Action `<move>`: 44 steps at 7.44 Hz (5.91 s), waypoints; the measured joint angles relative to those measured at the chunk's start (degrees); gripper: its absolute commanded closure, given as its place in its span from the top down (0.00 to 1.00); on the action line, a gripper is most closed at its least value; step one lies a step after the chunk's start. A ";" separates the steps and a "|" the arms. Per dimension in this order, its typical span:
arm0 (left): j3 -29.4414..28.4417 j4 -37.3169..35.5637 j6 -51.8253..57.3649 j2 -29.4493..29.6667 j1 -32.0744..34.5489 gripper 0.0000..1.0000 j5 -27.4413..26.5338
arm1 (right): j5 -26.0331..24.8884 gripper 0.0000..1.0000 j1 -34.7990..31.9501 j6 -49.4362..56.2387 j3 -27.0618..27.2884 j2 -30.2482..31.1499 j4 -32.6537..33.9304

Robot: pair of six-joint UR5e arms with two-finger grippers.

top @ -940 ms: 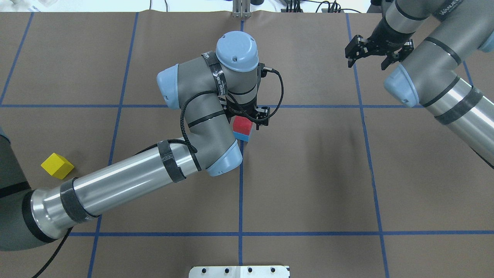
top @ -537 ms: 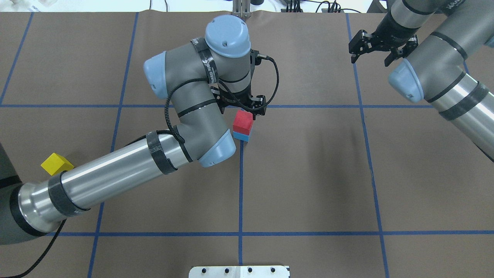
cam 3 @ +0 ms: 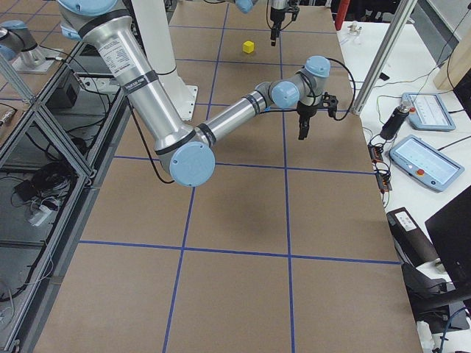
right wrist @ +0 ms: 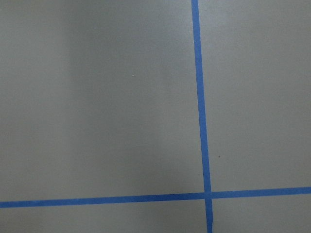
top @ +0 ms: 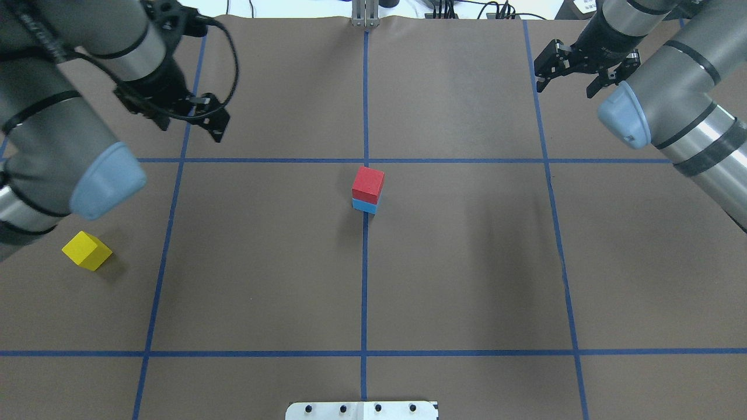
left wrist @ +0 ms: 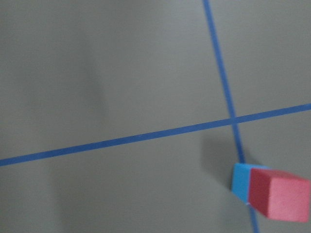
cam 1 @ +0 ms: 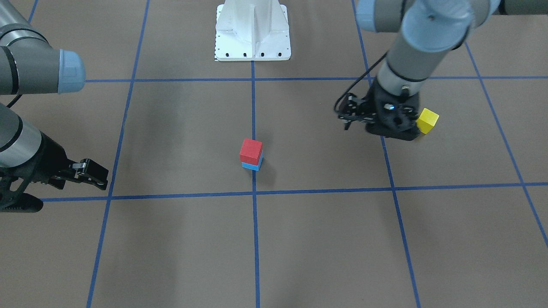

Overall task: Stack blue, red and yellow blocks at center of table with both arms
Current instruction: 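Open the left gripper and lift it away from the stack, then lower the left gripper onto the yellow cube and close on it, then carry the yellow cube with the left gripper onto the red cube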

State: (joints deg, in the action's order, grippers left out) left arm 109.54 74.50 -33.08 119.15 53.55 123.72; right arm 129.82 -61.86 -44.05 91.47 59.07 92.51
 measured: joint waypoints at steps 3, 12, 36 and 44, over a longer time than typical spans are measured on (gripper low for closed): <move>5.85 15.52 2.90 -21.65 1.18 1.00 -2.24 | -0.01 0.99 -0.08 3.16 0.93 2.78 -0.12; -1.87 35.22 -2.73 -31.18 -8.54 1.00 -11.28 | -0.11 0.99 0.04 3.37 0.63 5.26 -3.26; -2.73 -8.82 -13.30 13.31 -12.54 0.00 -4.46 | -0.20 0.99 -0.24 4.58 0.47 5.53 -3.21; -30.57 7.09 -15.27 30.65 -15.37 0.00 -4.30 | 0.63 0.99 -3.42 9.51 0.54 7.77 -3.15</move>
State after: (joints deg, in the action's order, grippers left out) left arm 78.97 81.60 -48.35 149.80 38.19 119.42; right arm 130.45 -65.28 -34.54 92.01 66.84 89.36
